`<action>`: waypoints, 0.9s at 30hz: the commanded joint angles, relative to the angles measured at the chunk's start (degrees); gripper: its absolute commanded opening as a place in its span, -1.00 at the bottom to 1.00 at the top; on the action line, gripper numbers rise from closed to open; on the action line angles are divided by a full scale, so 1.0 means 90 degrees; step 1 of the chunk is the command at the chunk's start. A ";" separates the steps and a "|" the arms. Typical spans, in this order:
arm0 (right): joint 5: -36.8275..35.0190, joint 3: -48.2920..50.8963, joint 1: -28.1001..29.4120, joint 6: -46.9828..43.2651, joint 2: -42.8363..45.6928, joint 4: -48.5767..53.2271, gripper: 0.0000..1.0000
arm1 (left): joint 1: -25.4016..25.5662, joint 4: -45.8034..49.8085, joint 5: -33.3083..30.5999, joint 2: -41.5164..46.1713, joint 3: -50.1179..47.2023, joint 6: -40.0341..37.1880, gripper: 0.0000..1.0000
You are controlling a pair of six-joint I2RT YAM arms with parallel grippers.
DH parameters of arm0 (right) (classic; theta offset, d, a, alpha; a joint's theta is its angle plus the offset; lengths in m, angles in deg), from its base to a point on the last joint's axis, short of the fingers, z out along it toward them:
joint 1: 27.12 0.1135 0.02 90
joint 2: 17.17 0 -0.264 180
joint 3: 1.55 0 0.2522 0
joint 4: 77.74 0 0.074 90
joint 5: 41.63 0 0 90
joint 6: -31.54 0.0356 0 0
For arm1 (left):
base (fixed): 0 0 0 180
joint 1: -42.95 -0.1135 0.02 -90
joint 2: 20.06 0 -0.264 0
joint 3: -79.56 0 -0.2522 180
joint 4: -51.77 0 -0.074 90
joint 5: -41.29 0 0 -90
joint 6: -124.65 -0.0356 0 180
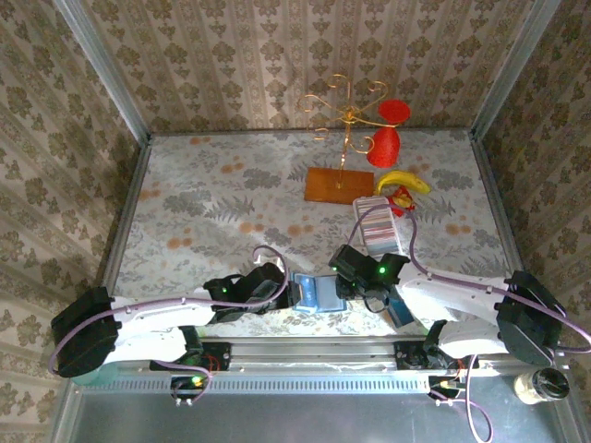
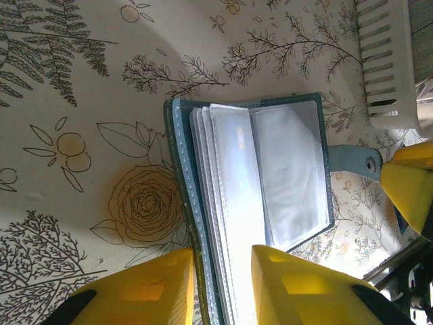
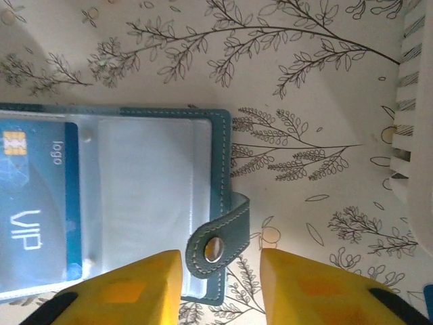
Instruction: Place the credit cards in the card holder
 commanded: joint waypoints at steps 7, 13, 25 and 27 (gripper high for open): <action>-0.0248 0.0057 -0.0131 -0.0001 -0.0047 0.0262 -0.77 | 0.0079 0.0032 0.0066 -0.0034 0.0321 -0.0160 -0.45; -0.0158 0.0246 -0.0241 0.0020 0.0038 0.0130 -1.00 | 0.0080 -0.0078 0.0254 -0.0115 0.0542 -0.0212 -0.43; 0.0307 0.1039 -0.0524 0.0283 0.0694 -0.0598 -1.00 | 0.0109 -0.0992 0.1200 -0.1844 0.1622 -0.0459 -0.48; 0.0347 0.1143 -0.0545 0.0332 0.0822 -0.0696 -1.00 | 0.0136 -0.1176 0.1267 -0.2176 0.1753 -0.0483 -0.49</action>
